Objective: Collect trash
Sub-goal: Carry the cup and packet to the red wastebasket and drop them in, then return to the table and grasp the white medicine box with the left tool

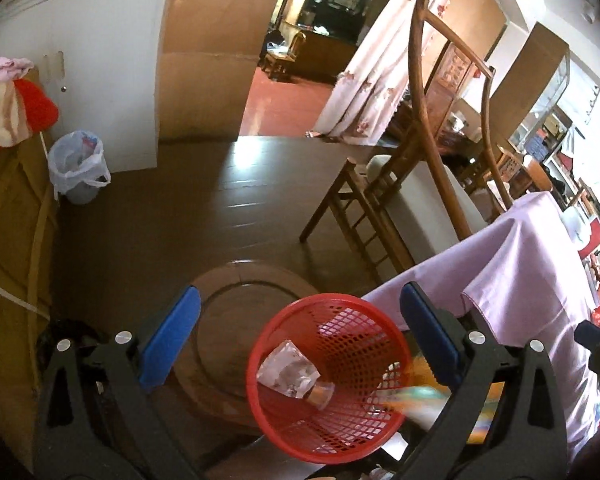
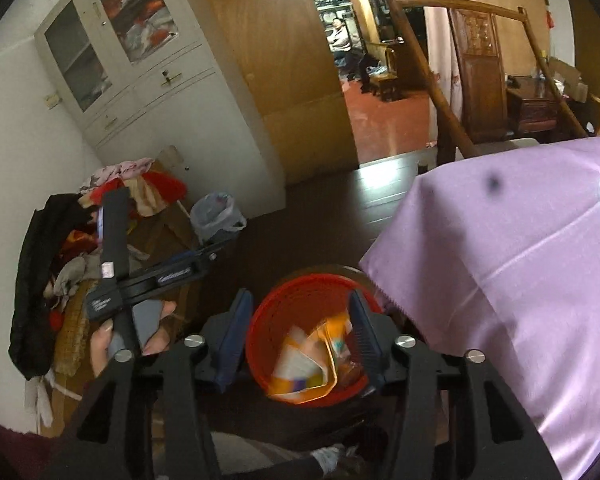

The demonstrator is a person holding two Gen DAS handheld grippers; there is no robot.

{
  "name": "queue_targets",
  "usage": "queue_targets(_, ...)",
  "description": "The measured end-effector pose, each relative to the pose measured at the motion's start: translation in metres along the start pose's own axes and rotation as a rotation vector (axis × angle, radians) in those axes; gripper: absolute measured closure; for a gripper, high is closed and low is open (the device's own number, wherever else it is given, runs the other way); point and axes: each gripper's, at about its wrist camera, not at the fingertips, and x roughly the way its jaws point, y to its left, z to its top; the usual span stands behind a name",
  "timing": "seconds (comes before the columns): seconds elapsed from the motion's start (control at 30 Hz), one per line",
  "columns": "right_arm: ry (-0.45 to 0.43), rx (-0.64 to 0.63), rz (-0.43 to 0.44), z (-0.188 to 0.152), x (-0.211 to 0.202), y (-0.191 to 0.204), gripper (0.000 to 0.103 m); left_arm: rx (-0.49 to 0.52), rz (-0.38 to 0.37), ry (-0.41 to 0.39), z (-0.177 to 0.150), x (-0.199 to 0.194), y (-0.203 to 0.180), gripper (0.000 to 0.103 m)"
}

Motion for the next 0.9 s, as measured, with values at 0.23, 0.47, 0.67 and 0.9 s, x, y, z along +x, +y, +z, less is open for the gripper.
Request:
queue_targets(0.23, -0.052, 0.051, -0.064, -0.002, -0.024, -0.024, 0.053, 0.026, -0.029, 0.016, -0.002, 0.005, -0.014, 0.007)
queue_targets(0.47, -0.149, 0.107, -0.124, -0.011, -0.071, -0.047, 0.05, 0.117, -0.061, -0.003, -0.007, -0.011, -0.055, 0.007)
queue_targets(0.67, -0.244, 0.142, -0.182, -0.027, -0.125, -0.071, 0.043, 0.195, -0.094, -0.007, -0.015, -0.027, -0.095, 0.007)
queue_targets(0.9, -0.348, 0.208, -0.289, -0.064, -0.195, -0.112, 0.036, 0.324, -0.158, -0.018, -0.026, -0.05, -0.161, 0.007)
